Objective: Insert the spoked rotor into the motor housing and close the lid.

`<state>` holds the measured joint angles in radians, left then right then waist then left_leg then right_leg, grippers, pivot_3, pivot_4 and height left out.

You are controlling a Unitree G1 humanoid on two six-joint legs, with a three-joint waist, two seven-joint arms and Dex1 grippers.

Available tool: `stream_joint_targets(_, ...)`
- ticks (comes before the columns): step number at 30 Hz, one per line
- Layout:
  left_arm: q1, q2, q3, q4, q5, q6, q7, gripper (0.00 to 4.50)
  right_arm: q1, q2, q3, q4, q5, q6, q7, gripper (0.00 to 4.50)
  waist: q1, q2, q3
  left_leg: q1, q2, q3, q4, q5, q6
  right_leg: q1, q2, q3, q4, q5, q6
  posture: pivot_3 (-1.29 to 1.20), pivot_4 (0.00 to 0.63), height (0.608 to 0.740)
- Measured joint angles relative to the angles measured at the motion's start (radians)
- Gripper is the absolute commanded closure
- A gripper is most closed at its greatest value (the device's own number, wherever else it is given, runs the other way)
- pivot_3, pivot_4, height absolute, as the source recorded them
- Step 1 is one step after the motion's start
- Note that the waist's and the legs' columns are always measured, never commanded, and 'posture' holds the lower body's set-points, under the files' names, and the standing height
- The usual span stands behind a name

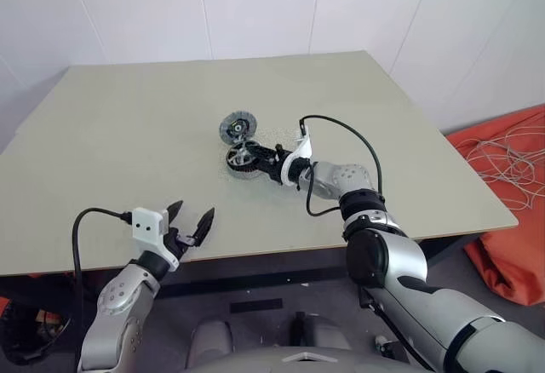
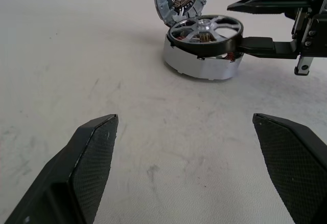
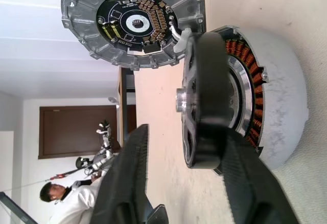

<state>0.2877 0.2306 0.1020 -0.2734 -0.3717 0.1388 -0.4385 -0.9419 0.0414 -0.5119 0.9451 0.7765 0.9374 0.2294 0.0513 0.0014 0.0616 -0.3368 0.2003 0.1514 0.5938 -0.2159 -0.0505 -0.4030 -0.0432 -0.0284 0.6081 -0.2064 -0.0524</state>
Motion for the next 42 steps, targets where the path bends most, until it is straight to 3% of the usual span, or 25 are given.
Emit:
stream_joint_targets(3, 0.002, 0.000, 0.001, 0.000, 0.000, -0.006, -0.007, 0.00, -0.010, 0.003, -0.005, -0.001, 0.003, 0.001, 0.010, 0.19, -0.002, 0.000, 0.000, 0.001, 0.000, 0.000, 0.000, -0.001, 0.001, 0.001, 0.000, 0.000, 0.000, -0.001, 0.002, 0.00, 0.000, 0.740)
stream_joint_targets(4, 0.003, 0.000, 0.001, 0.000, 0.000, -0.008, -0.008, 0.00, -0.012, 0.003, -0.005, -0.002, 0.005, 0.002, 0.013, 0.04, -0.002, 0.000, 0.000, 0.002, 0.000, 0.000, 0.000, -0.001, 0.002, 0.001, 0.000, 0.000, 0.000, -0.001, 0.002, 0.00, 0.000, 0.740)
stream_joint_targets(31, 0.003, -0.015, -0.007, 0.001, 0.002, -0.008, 0.001, 0.00, 0.086, -0.056, 0.003, -0.266, 0.012, 0.210, -0.057, 0.04, -0.002, 0.000, 0.000, 0.000, 0.000, 0.000, 0.000, 0.000, 0.000, 0.000, 0.000, 0.000, 0.000, -0.001, 0.002, 0.00, 0.000, 0.740)
stream_joint_targets(34, -0.001, -0.014, -0.007, 0.001, 0.001, -0.006, 0.002, 0.00, 0.131, -0.061, 0.055, -0.384, 0.006, 0.215, -0.038, 0.62, -0.001, 0.000, 0.000, 0.000, 0.000, 0.000, 0.000, 0.000, 0.000, 0.000, 0.000, 0.000, -0.001, -0.001, 0.002, 0.00, 0.000, 0.740)
stream_joint_targets(36, -0.001, -0.013, -0.006, 0.000, 0.001, -0.002, 0.002, 0.00, 0.166, -0.065, 0.126, -0.481, -0.020, 0.194, -0.010, 1.27, 0.000, 0.000, 0.000, 0.000, 0.000, 0.000, 0.000, 0.000, -0.001, 0.000, 0.000, 0.000, -0.001, -0.001, 0.003, 0.00, 0.000, 0.740)
stream_joint_targets(42, -0.002, -0.010, -0.004, -0.005, 0.000, 0.001, 0.001, 0.00, 0.320, -0.121, 0.532, -0.757, -0.274, -0.131, 0.170, 3.37, -0.001, 0.000, 0.000, -0.003, 0.000, 0.000, 0.000, 0.000, 0.001, 0.000, 0.000, 0.000, -0.001, -0.002, 0.003, 0.00, 0.000, 0.740)
